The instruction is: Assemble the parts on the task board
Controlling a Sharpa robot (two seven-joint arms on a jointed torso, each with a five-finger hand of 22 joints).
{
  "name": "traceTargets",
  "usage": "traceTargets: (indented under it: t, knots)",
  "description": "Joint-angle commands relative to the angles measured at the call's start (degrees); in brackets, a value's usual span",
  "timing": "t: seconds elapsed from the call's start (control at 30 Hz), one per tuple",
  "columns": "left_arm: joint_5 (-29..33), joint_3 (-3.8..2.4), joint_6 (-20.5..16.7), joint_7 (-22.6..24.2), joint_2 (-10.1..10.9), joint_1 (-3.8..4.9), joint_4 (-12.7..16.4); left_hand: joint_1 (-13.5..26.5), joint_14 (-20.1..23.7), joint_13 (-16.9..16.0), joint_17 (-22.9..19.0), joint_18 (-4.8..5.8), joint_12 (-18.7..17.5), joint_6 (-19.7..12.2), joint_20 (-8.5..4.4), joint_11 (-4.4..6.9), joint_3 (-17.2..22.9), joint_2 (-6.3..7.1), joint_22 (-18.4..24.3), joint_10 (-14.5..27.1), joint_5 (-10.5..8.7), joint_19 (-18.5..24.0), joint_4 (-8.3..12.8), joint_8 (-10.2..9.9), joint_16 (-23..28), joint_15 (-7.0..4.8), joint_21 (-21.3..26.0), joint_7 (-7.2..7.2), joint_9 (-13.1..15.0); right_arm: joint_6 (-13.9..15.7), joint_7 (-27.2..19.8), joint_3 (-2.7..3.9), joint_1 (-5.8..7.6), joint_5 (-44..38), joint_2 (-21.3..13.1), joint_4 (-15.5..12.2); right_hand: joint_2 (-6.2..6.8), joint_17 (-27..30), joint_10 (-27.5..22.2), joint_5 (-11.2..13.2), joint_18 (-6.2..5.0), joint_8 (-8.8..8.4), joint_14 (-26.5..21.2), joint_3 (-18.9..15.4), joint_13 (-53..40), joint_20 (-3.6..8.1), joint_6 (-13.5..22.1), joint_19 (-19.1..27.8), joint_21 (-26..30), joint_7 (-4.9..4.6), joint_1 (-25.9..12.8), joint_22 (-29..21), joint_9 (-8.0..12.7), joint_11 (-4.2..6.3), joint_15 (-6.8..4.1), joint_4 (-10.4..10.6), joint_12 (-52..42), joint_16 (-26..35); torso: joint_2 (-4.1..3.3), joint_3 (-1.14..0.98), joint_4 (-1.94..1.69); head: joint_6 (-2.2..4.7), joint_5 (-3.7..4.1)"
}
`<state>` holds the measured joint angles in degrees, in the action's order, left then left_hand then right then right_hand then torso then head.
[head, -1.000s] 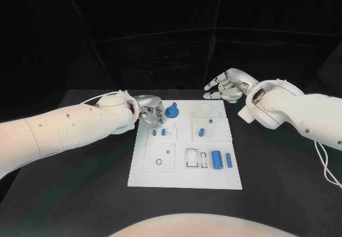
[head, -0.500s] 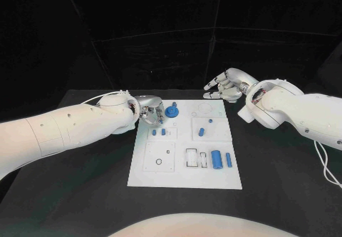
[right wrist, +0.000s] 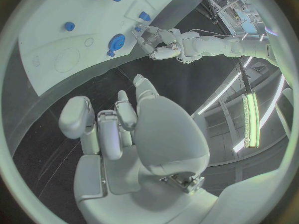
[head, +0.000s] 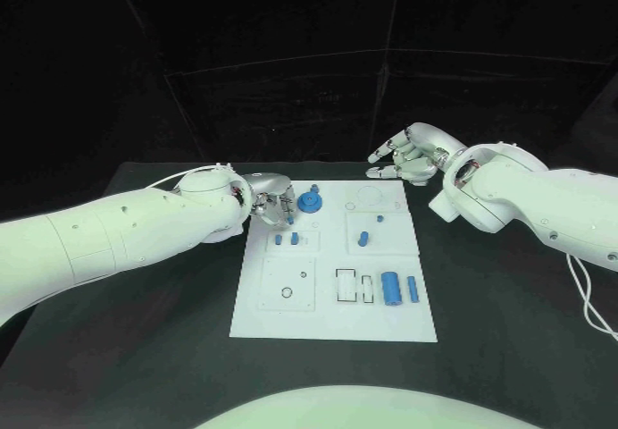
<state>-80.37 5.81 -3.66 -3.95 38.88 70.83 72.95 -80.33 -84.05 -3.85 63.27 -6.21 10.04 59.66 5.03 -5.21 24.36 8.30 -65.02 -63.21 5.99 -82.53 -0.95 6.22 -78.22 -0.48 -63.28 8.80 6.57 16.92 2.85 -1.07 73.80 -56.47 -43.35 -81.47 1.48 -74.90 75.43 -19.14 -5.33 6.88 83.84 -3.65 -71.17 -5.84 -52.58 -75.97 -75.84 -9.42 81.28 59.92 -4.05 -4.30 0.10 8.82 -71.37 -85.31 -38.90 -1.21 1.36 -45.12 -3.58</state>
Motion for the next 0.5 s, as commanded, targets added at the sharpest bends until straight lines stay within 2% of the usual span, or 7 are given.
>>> traceTargets:
  t: [0.03, 0.27, 0.5]
  knots:
    - [0.2, -0.04, 0.5, -0.8, 0.1, 0.06, 0.0, 0.5, -0.6, 0.1, -0.3, 0.35, -0.6, -0.9, 0.39, -0.11, -0.1, 0.19, 0.6, 0.8, -0.23, 0.2, 0.1, -0.6, 0.4, 0.61, 0.7, -0.01, -0.2, -0.3, -0.4, 0.04, 0.10, -0.1, 0.0, 0.0, -0.54, -6.2, -0.3, -0.4, -0.47, 0.30, 4.1, -0.4, 0.1, -0.01, 0.0, 0.5, 0.3, 0.14, 0.1, 0.0, 0.0, 0.09, -0.34, 0.0, 0.1, 0.3, 0.03, 0.00, -0.05, 0.05, 0.08]
    - [0.2, -0.04, -0.2, -0.8, 0.4, 0.06, 0.2, 0.9, -0.5, 0.0, -0.8, 0.03, -2.0, -3.0, 0.80, -0.54, -0.5, 0.87, 1.7, 2.5, -0.24, 0.7, 0.2, -2.1, 0.5, 0.93, 2.1, 0.32, -1.1, -0.3, -0.3, 0.04, 0.10, -0.1, -0.1, 0.1, -0.54, -6.2, -0.3, -0.4, -0.47, 0.30, 4.1, -0.4, 0.1, -0.01, 0.0, 0.5, 0.3, 0.14, 0.1, 0.0, 0.0, 0.09, -0.34, 0.0, 0.1, 0.3, 0.03, 0.02, -0.07, 0.15, 0.06]
    - [1.3, -0.05, -1.3, -0.7, 1.3, 0.05, 0.4, 1.0, -0.4, 0.0, -1.0, -0.24, -2.5, -3.7, 0.94, -0.67, -0.9, 0.95, 2.7, 3.2, -0.24, 1.0, 0.3, -2.4, 0.5, 1.03, 3.3, 0.46, -1.4, -0.8, 0.1, 0.03, 0.09, -0.2, 0.0, 0.6, -0.52, -6.1, -0.6, -0.4, -0.54, 0.29, 4.1, -0.5, 0.4, -0.01, 0.1, 0.6, 0.5, 0.14, 0.1, -0.4, 0.0, 0.09, -0.34, 0.0, 0.4, 0.4, 0.05, 0.04, -0.10, 0.52, 0.18]
